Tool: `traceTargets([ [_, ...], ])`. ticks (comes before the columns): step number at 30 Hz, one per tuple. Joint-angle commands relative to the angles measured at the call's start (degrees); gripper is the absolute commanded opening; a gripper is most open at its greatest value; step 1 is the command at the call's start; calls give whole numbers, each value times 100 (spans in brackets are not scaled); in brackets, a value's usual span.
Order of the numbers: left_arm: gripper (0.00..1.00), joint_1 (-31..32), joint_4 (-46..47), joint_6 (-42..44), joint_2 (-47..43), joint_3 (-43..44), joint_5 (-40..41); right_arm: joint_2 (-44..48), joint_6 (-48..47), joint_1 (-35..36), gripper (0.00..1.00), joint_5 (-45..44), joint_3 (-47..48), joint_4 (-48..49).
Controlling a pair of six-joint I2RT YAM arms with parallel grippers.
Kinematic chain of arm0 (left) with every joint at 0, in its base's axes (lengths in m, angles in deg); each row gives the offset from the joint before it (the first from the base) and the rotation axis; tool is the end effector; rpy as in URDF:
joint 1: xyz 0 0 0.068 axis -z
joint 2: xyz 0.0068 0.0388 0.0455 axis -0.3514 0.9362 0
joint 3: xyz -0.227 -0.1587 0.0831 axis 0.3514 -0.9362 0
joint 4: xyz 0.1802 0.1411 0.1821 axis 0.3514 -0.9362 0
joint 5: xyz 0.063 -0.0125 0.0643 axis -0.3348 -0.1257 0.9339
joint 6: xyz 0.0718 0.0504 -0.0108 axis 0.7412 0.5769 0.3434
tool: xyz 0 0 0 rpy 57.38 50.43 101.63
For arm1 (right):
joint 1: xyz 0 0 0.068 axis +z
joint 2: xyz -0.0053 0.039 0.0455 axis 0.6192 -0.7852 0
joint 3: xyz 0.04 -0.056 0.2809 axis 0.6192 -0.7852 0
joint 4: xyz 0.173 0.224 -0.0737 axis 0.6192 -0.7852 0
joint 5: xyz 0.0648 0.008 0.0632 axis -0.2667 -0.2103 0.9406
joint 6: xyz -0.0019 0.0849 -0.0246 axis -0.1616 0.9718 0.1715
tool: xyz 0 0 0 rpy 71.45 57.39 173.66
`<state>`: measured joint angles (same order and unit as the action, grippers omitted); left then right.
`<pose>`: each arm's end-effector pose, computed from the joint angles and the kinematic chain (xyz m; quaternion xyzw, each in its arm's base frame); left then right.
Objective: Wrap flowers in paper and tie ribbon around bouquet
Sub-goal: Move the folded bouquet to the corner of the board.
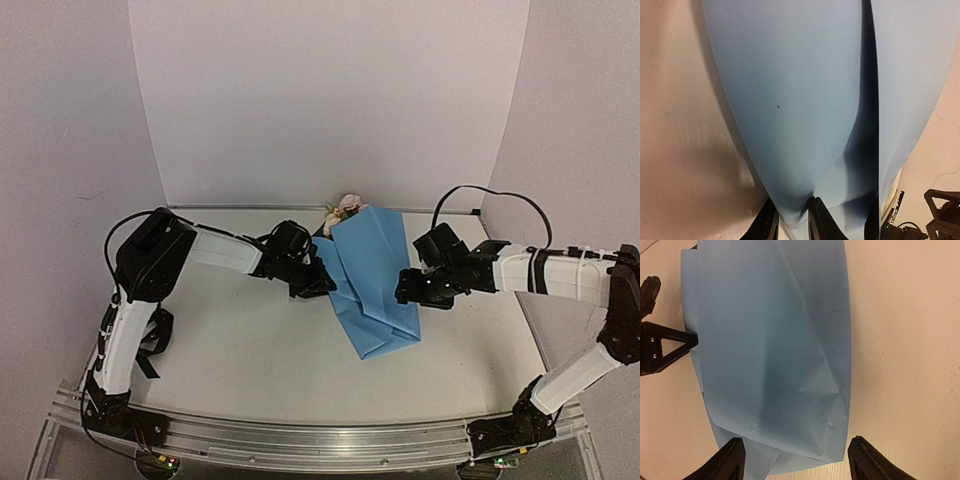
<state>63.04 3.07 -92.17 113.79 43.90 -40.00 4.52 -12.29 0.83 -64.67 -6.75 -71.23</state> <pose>0.3858 -0.3960 0.0784 0.0079 0.9101 -0.3987 0.1123 0.2809 0.2195 0.1864 -0.0098 0.9491 0.1579 0.2722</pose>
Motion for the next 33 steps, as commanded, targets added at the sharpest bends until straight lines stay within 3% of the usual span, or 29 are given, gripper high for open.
traceTargets([
  [1,23,-1,-299,62,570,891,15,320,-29,-153,73,-80,-193,43],
  [12,24,-50,-808,285,2003,3282,-269,599,-71,-398,73,11,-423,35],
  [16,26,-111,-739,291,1902,3231,-278,645,-101,-419,73,11,-410,31],
  [23,37,-218,-434,626,265,1437,209,731,-181,-420,74,39,-330,-12],
  [29,48,-264,-620,623,-2058,-1105,1616,862,-283,-418,80,56,-322,-34],
  [33,50,-265,-1038,268,-3527,-2522,2595,997,-307,-409,81,-8,-335,-35],
])
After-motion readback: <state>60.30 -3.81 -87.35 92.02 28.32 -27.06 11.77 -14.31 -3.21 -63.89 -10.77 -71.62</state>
